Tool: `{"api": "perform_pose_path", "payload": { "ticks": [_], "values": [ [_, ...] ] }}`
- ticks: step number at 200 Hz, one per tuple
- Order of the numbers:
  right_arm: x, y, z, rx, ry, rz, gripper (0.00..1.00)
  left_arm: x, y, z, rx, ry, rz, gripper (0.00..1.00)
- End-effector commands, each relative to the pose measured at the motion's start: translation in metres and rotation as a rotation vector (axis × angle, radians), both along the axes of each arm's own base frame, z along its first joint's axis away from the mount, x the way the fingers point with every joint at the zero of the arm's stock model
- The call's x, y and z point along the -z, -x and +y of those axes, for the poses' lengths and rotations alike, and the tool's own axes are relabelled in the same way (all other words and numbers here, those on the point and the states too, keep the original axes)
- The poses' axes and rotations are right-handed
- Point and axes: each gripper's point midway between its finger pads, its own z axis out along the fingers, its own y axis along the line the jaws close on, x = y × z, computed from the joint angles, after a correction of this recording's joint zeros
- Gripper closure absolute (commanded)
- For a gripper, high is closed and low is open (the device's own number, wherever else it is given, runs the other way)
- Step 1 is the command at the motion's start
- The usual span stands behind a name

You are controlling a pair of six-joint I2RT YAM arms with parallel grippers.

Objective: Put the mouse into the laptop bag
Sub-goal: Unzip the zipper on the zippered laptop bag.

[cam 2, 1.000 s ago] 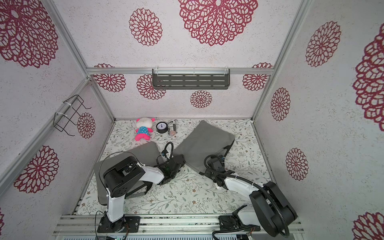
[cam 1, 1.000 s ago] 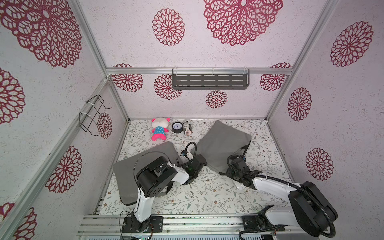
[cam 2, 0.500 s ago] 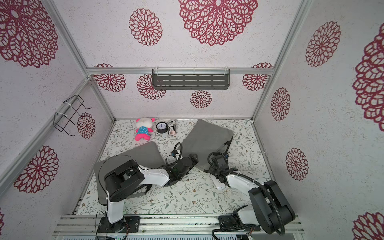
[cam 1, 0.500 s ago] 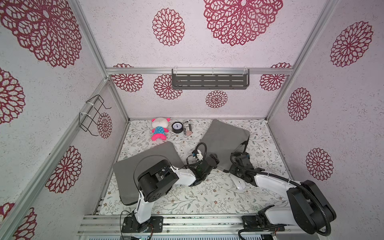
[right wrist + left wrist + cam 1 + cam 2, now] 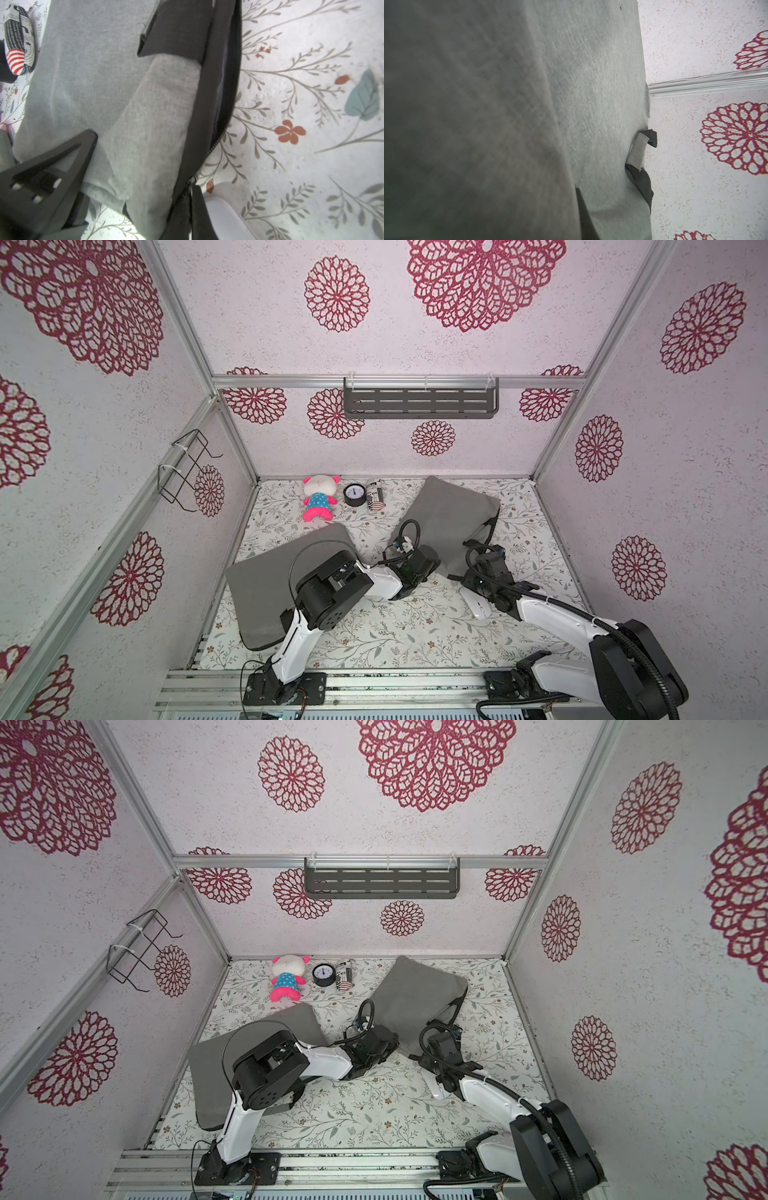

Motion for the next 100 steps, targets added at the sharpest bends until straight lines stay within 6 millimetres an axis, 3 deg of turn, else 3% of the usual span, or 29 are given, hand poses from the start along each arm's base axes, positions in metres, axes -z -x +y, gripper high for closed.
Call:
{"api": "perform_pose_path", "payload": {
  "ticks": [1, 45, 100],
  "values": [
    [-0.004, 0.005, 0.013, -0.041, -0.019, -0.015, 1.0, 0.013, -0.006, 0.001, 0.024, -0.034, 0.027, 0.92],
    [-0.005, 0.016, 0.037, -0.11, -0.022, -0.019, 1.0, 0.007, -0.018, 0.005, 0.014, -0.016, 0.025, 0.98],
    [-0.01, 0.002, 0.069, -0.175, -0.019, -0.02, 1.0, 0.004, -0.015, 0.001, 0.028, 0.014, 0.025, 1.0]
  ]
}}
